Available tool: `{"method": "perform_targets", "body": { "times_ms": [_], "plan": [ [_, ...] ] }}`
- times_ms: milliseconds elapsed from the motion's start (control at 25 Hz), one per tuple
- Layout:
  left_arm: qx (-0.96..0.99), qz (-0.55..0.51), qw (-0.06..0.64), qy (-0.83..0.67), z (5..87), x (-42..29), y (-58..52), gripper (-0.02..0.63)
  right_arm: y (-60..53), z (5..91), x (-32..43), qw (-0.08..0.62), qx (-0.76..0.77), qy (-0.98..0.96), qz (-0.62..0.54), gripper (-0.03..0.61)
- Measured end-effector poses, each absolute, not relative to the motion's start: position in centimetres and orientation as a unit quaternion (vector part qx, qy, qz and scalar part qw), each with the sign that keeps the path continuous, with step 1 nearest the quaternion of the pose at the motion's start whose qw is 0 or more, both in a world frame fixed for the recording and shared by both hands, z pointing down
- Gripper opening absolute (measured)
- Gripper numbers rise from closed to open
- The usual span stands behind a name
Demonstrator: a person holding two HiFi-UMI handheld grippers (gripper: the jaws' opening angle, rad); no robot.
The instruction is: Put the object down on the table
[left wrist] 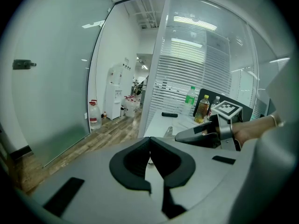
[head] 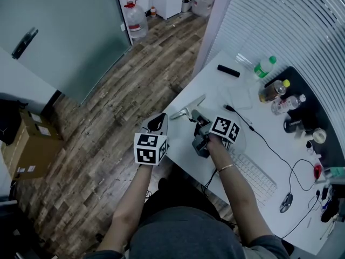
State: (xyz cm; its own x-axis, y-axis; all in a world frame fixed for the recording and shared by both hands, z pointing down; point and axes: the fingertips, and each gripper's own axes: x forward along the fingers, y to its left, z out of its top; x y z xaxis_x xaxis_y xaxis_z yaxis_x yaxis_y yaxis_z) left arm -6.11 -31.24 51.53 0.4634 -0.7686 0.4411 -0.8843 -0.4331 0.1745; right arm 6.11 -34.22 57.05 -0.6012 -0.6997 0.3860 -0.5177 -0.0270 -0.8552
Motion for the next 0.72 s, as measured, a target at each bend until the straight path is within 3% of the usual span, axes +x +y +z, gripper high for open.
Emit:
{"method": "perform_targets", "body": {
  "times_ms": [720],
  "plan": [
    [0.831,0.148,0.200,-0.498,51.71,-6.17,-30.84,0.023,-34.64,57.44,6.41,0.114,-0.424,0.673,-0.596,0.064]
  ]
}}
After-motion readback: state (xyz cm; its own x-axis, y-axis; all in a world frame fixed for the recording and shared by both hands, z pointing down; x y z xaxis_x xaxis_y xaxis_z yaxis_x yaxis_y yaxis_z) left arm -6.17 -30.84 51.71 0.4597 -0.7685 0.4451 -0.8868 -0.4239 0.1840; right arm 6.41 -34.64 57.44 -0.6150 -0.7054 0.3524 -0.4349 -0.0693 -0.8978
